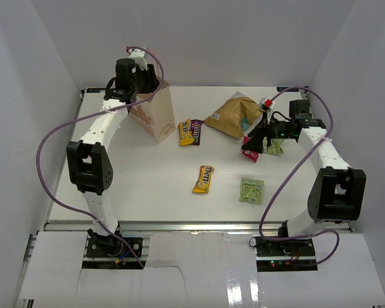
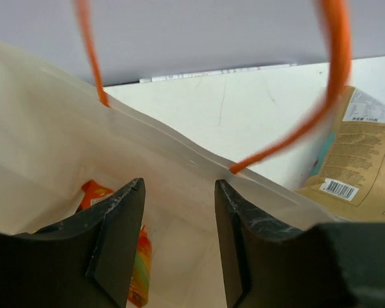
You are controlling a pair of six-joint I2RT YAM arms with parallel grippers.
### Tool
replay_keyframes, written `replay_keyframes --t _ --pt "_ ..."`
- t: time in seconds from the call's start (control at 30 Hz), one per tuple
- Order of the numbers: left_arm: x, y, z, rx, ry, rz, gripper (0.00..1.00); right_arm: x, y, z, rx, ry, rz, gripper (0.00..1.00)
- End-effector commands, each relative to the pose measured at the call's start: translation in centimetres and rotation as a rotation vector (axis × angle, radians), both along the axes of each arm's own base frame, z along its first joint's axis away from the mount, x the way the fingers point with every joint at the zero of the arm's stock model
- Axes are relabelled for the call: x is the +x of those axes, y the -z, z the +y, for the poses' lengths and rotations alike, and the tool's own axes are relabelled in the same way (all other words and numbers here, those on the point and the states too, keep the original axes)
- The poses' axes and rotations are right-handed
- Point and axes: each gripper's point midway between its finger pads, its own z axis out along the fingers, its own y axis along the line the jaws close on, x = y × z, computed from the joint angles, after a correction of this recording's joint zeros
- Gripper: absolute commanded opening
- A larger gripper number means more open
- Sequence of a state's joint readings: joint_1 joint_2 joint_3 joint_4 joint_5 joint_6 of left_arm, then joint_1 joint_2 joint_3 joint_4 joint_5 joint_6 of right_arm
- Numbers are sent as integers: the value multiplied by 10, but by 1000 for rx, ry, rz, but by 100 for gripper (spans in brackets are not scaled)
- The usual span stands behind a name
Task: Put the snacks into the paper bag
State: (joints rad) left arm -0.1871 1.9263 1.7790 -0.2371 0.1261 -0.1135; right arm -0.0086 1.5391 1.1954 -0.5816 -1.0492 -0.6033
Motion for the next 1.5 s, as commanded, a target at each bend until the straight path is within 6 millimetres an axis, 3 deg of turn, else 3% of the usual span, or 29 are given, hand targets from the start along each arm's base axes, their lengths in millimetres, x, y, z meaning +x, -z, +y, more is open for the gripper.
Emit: replay_keyframes --t 0.0,0.17,0.27,0.3,0.33,0.37,0.47,0.5,0.53,0.57,0.6,0.63,0.67,0.7,0.73,0.8,0.83,0.87,0.93,0.97,1.03,1.27,1.3,1.47 --pt "-8 -86 -5 -66 26 -162 59 -4 -15 7 -18 -27 -55 90" --pt "-28 -150 -5 -102 44 -276 66 -5 -4 25 -138 -56 -46 90" --pt "-44 -153 -1 -99 36 -266 67 -7 4 42 -205 -57 -22 91" --pt "-58 -168 3 -103 26 -292 68 -4 4 48 -211 -21 6 92" --pt "-65 -155 6 -100 16 -260 68 -3 11 58 -268 1 7 92" --pt "-82 -172 11 -112 7 -290 68 -3 15 65 -292 26 19 92" --pt "-110 -161 9 -167 19 -237 72 -3 28 88 -334 160 112 92" --pt "-133 -177 6 -198 57 -258 75 -6 35 92 -337 193 154 92" --pt "-144 -159 2 -236 70 -196 80 -15 40 104 -327 223 225 92" --pt "-156 -156 -2 -259 91 -178 82 -21 44 110 -326 224 257 92" --pt "-183 -170 -4 -288 129 -204 86 -32 56 115 -336 230 316 92" --pt "-194 -144 -5 -318 127 -138 90 -45 60 127 -331 225 365 92" --pt "-206 -139 -4 -334 127 -128 91 -52 66 132 -338 232 396 92" --pt "-232 -151 2 -357 120 -175 91 -63 83 133 -366 240 446 92" --pt "-241 -123 4 -376 96 -115 91 -72 88 142 -360 252 491 92" --pt "-261 -108 10 -397 73 -105 91 -81 105 144 -386 268 541 93" --pt "-280 -114 16 -425 56 -137 91 -81 108 146 -388 289 556 93" --pt "-285 -91 17 -430 37 -94 91 -81 112 146 -397 298 566 93" --pt "-304 -83 23 -465 8 -85 91 -79 121 148 -415 318 596 96" --pt "-308 -70 24 -472 -7 -56 91 -79 125 149 -416 337 618 96" --pt "-317 -65 29 -499 -39 -49 91 -77 135 151 -430 350 643 100" --pt "-328 -47 30 -552 -77 14 92 -66 168 154 -494 438 672 74" --pt "-328 -44 30 -556 -80 25 91 -66 172 152 -507 439 666 65" --pt "-329 -32 30 -569 -94 51 92 -59 163 148 -507 440 595 48"
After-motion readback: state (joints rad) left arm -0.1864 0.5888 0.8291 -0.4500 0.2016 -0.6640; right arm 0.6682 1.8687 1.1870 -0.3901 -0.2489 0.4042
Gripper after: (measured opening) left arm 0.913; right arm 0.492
